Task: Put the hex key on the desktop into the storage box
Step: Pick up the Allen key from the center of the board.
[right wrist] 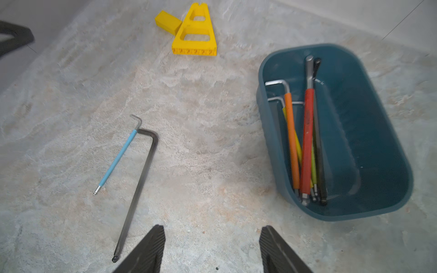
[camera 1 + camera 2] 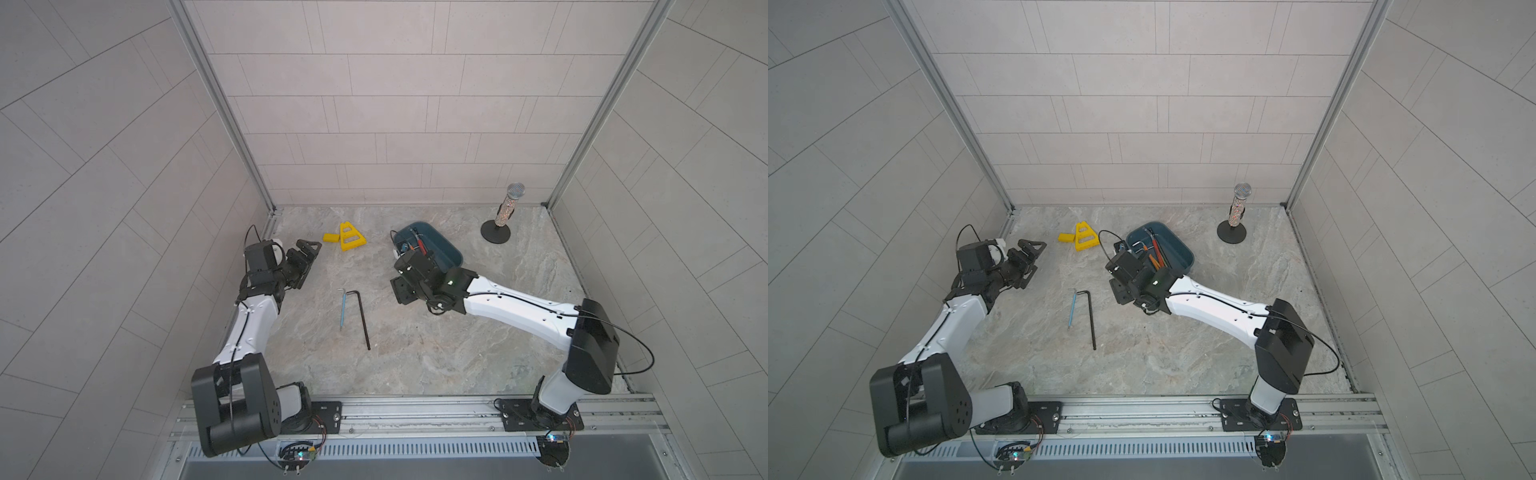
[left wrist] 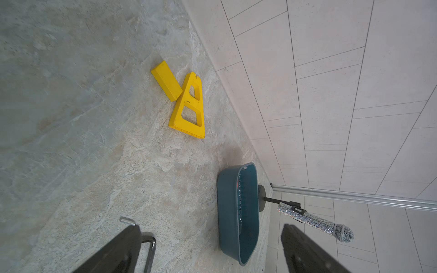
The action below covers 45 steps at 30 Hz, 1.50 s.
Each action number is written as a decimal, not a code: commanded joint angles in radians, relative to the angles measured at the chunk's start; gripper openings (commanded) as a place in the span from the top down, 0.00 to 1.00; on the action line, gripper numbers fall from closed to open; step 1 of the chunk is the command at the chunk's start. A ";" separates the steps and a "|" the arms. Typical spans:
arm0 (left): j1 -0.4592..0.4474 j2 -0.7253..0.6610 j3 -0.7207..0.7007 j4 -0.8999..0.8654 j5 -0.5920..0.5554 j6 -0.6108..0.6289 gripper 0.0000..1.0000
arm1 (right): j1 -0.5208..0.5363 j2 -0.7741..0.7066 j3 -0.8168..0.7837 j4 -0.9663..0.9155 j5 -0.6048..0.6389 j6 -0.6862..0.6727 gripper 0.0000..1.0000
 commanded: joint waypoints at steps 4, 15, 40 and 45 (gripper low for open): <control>0.063 -0.048 -0.020 0.015 -0.021 -0.005 0.00 | 0.047 0.242 0.233 -0.213 -0.041 0.110 0.39; 0.124 -0.068 -0.033 0.002 -0.045 -0.008 0.00 | 0.135 0.466 0.388 -0.216 -0.132 0.206 0.39; 0.139 -0.081 -0.047 0.022 -0.039 -0.024 0.00 | 0.116 0.589 0.305 -0.130 -0.108 0.262 0.49; 0.138 -0.080 -0.047 0.025 -0.035 -0.027 0.00 | 0.095 0.539 0.227 -0.095 -0.104 0.276 0.49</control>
